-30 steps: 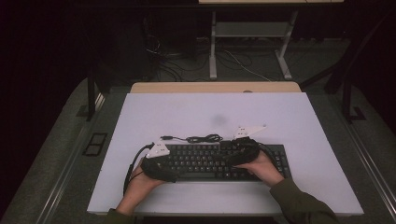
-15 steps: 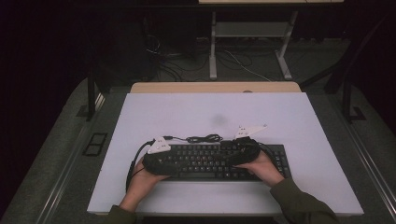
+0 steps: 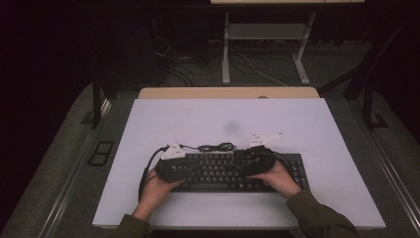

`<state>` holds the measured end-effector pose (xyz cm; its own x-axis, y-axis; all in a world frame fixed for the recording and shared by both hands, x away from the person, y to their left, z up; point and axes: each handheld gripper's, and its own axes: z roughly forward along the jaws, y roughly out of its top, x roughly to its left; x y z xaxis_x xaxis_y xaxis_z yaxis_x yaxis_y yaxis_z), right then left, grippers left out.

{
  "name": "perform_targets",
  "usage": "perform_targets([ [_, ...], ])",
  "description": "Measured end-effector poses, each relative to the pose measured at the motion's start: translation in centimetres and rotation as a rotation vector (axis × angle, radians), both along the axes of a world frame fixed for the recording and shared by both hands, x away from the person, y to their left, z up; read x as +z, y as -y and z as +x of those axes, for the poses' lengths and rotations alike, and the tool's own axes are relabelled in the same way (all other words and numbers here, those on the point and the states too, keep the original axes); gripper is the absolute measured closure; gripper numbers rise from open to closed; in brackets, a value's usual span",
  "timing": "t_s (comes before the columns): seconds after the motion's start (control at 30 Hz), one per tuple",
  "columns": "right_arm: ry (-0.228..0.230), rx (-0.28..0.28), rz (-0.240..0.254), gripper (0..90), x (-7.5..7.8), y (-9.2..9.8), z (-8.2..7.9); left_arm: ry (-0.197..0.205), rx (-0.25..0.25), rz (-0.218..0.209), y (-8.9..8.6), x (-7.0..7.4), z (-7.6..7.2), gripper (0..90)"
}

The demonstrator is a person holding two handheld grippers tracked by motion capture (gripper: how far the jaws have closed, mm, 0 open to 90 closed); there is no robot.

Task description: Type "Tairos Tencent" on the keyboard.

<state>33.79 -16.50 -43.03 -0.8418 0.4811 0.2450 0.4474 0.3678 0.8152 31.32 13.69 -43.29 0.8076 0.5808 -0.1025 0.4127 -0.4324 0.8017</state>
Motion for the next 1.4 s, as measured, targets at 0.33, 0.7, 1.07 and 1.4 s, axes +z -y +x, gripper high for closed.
perform_targets([
  [0.33, 0.002, 0.0, -0.004, 31.3, -0.04, -0.06, -0.03, -0.007, -0.008, 0.013, 0.4, 0.17, 0.76, 88.8],
  [0.7, 0.002, -0.002, 0.0, 31.3, 0.01, 0.05, -0.02, -0.019, -0.019, 0.03, 0.79, -0.28, 0.9, 88.8],
  [1.07, 0.002, -0.001, 0.0, 31.4, 0.02, 0.04, -0.03, -0.03, -0.02, 0.028, 0.79, -0.45, 0.93, 88.8],
  [1.4, 0.002, -0.002, -0.004, 31.4, -0.06, 0.04, -0.02, -0.031, -0.025, 0.042, 0.93, -0.65, 0.89, 88.9],
])
